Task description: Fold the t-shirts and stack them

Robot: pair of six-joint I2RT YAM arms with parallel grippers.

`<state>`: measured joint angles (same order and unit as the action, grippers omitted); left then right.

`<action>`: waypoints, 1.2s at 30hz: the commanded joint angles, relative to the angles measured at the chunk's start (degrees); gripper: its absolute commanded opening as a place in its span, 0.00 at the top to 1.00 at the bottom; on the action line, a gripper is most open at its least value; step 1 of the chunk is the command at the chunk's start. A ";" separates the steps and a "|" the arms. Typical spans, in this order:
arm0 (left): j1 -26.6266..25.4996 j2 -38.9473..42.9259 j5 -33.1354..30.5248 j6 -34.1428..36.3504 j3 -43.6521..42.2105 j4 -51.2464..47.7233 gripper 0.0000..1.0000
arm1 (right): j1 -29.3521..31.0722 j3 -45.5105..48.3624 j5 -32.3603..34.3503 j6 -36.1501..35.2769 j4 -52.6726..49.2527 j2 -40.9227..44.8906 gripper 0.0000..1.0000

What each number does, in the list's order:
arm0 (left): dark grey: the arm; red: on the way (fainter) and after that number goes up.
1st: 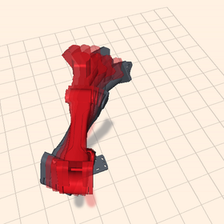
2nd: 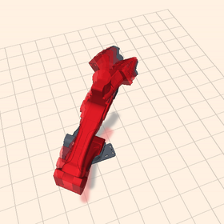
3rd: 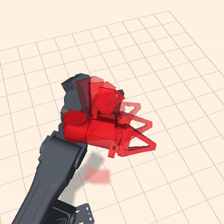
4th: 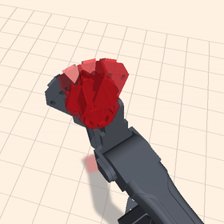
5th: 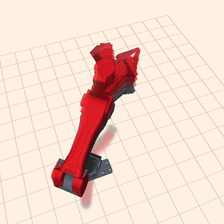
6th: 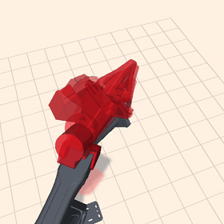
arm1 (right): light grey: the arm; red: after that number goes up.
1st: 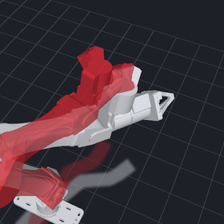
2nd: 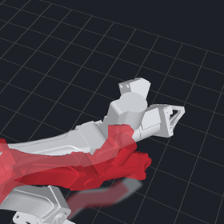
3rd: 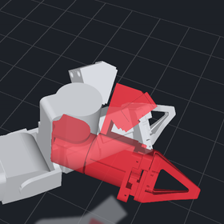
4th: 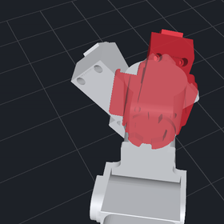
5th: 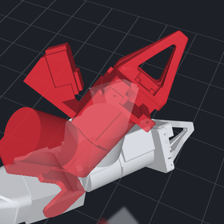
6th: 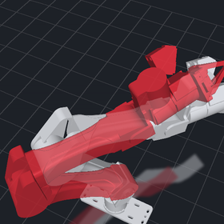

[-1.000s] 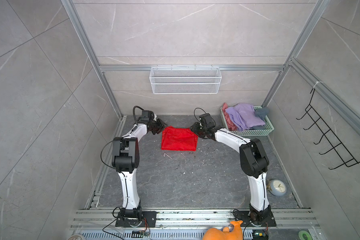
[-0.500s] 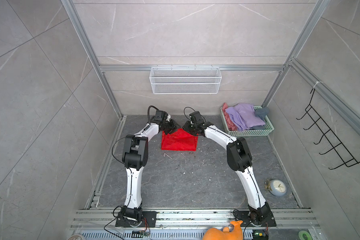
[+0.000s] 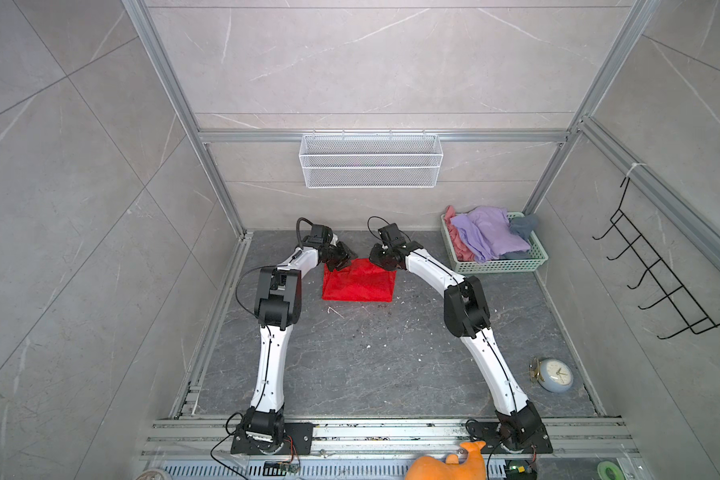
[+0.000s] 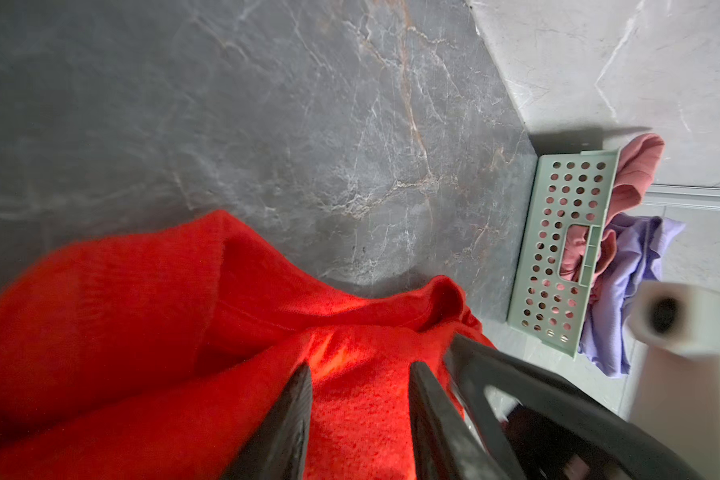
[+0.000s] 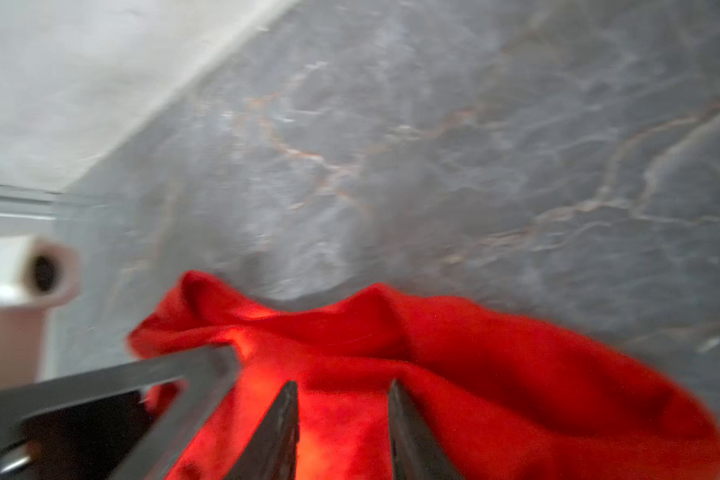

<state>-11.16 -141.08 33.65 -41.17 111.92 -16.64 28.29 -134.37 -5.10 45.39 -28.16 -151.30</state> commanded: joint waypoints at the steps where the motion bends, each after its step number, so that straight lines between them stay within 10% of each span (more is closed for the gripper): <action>1: 1.35 -0.44 -1.44 -0.37 -1.22 -1.55 0.58 | -0.83 -1.16 1.15 -0.75 -4.39 -2.69 0.62; 17: 5.96 13.95 -6.58 9.04 -15.36 -2.39 0.59 | -3.59 9.98 6.30 -8.57 -4.38 13.18 0.58; 31: -6.87 29.51 -28.05 24.33 -16.97 -17.51 0.44 | -3.59 49.68 16.45 -14.44 5.06 57.83 0.00; 36: -12.13 25.36 -31.81 23.88 -13.93 -19.29 0.43 | -3.65 55.88 19.98 -16.86 0.73 68.43 0.00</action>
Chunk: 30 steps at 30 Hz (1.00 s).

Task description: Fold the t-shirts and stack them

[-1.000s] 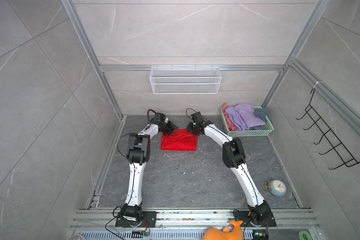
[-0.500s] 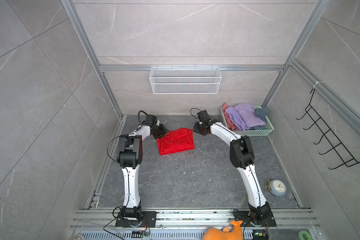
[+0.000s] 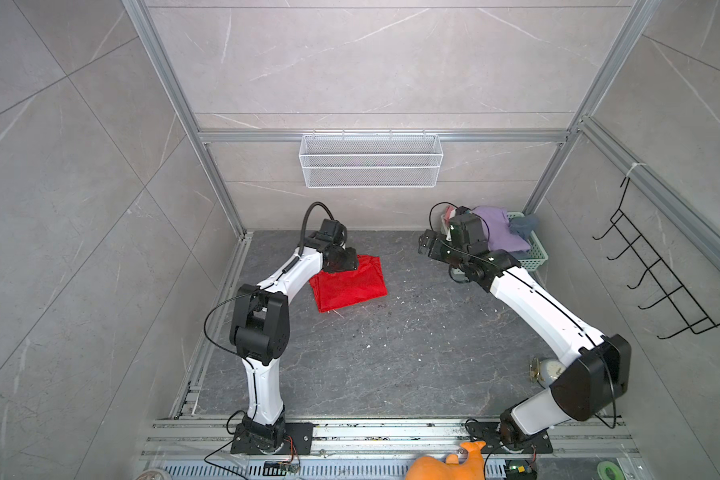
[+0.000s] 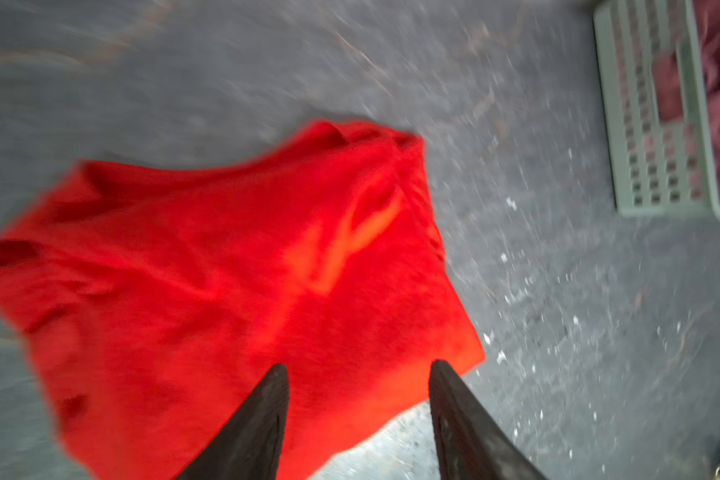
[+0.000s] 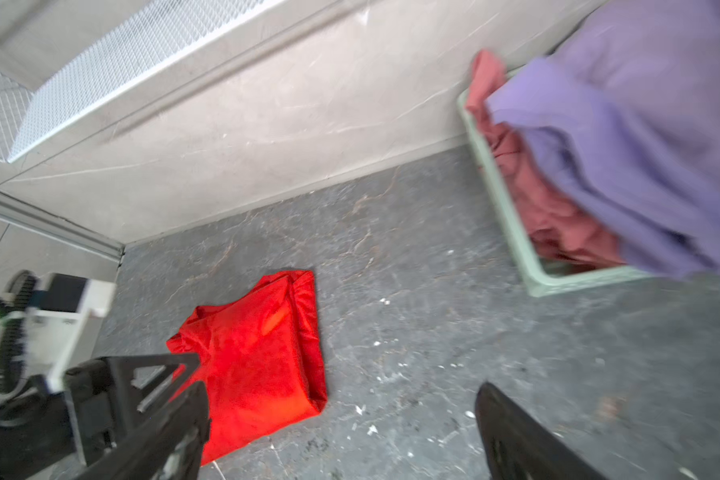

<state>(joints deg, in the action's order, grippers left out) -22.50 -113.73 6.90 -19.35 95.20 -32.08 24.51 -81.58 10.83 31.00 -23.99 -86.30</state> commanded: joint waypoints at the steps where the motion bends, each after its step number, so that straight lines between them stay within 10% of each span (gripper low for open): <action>1: -1.95 -2.88 -6.62 1.91 3.37 -4.23 0.43 | 0.11 4.40 4.41 -2.97 -4.13 5.42 0.00; 23: -13.22 -11.51 -18.37 -9.91 -3.97 -1.06 0.44 | 0.10 14.48 6.84 -2.50 -7.65 17.55 0.00; 30: -13.35 -2.94 -23.04 -9.33 -7.56 -0.36 0.44 | 0.09 14.53 6.31 -2.27 -7.92 17.28 0.00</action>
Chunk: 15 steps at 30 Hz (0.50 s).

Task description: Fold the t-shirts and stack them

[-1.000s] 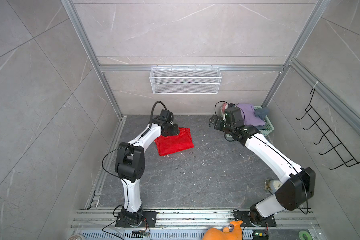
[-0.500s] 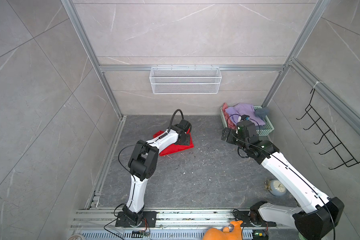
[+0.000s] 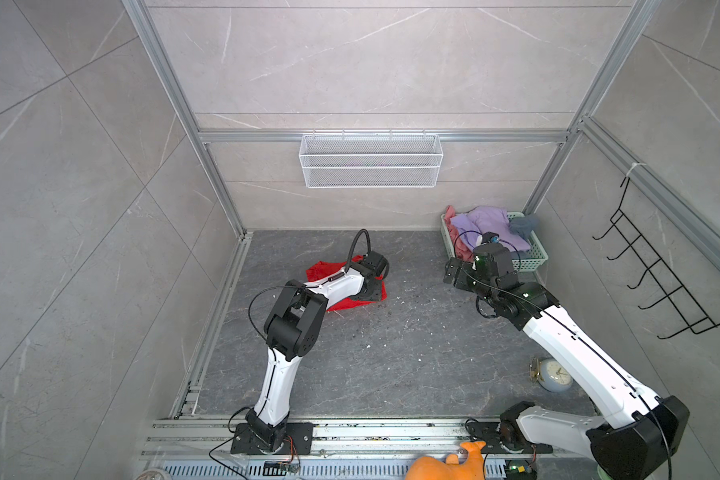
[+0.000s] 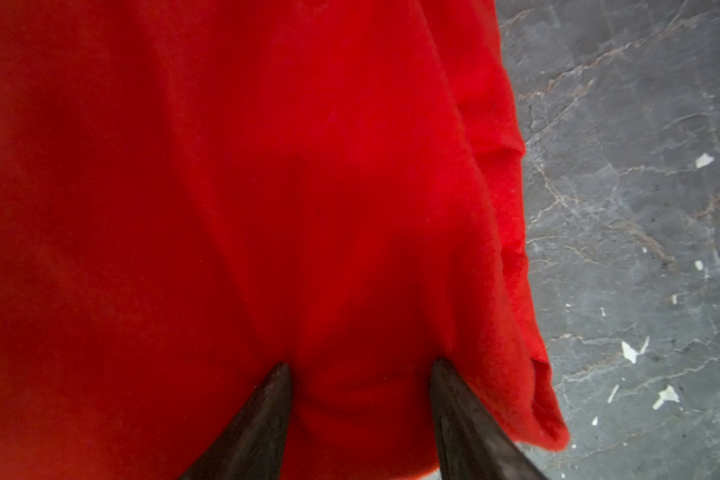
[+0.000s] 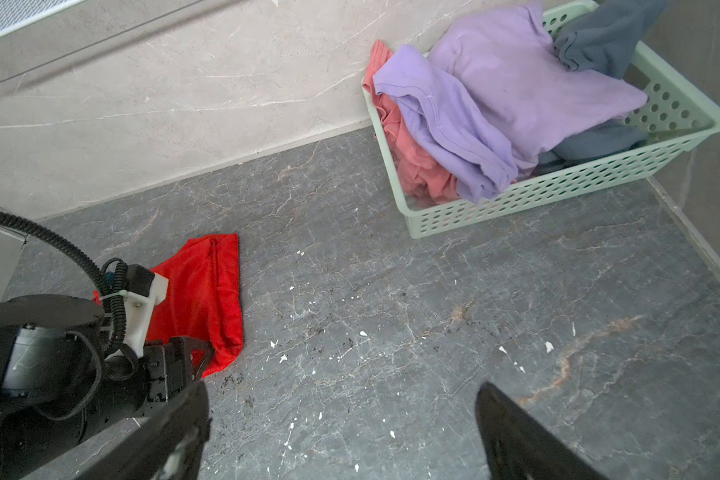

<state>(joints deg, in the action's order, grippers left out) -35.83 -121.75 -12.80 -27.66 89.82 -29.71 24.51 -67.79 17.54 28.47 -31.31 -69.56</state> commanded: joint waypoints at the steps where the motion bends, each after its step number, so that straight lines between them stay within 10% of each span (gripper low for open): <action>1: 0.04 6.96 -4.23 -0.79 -3.30 -2.34 0.43 | 0.03 0.86 -0.48 0.29 -0.51 0.59 0.00; 15: 4.91 18.76 -4.70 -3.41 -17.32 -1.15 0.39 | 0.09 1.63 -6.52 2.73 2.57 -3.42 0.00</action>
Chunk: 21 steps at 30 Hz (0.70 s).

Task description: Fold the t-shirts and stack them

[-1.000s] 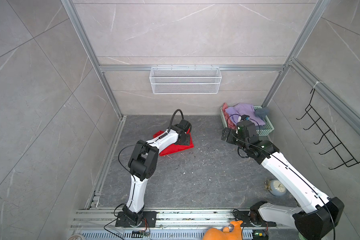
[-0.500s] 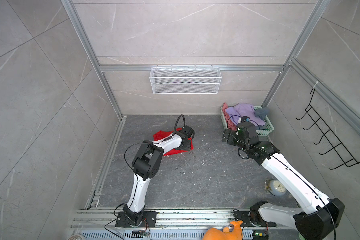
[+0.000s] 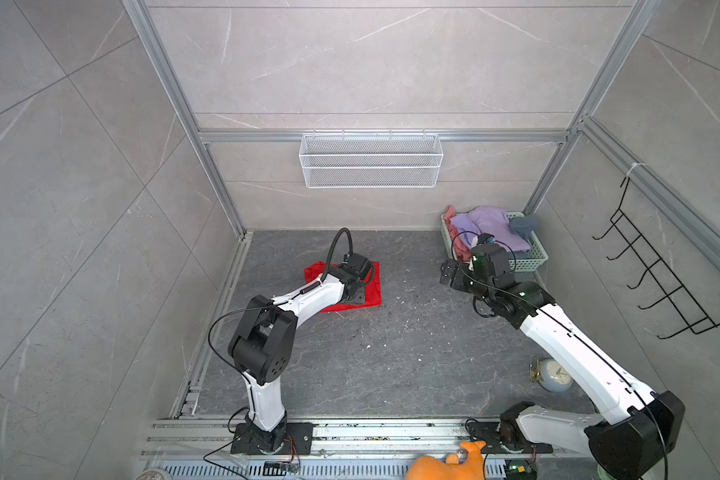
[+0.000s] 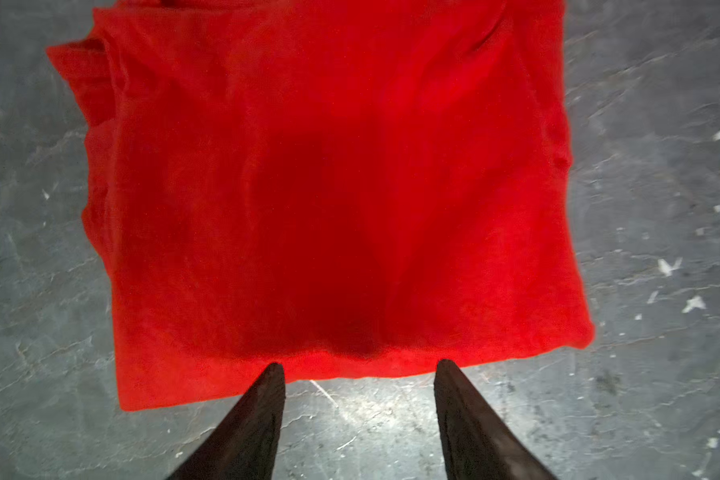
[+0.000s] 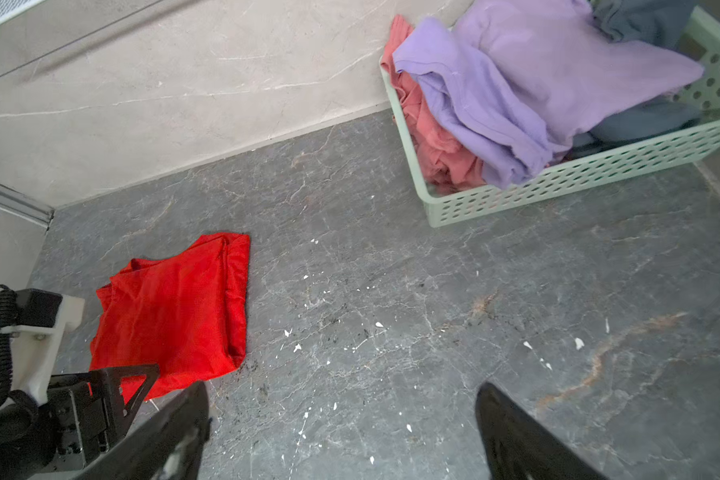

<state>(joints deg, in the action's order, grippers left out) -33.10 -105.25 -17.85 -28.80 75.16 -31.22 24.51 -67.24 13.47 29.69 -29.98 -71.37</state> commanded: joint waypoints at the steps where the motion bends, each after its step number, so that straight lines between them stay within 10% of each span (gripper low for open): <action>1: 2.95 2.70 1.17 -2.66 -4.01 1.33 0.39 | 0.10 1.08 -2.73 1.71 1.24 -1.99 0.00; 21: 9.28 11.41 8.44 -3.82 -9.78 4.83 0.40 | 0.10 -0.07 -2.49 1.78 1.05 -3.33 0.00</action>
<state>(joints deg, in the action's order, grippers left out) -23.90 -99.31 -9.80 -33.63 62.04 -24.88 24.51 -66.85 10.46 31.31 -29.30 -74.59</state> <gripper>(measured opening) 0.604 0.997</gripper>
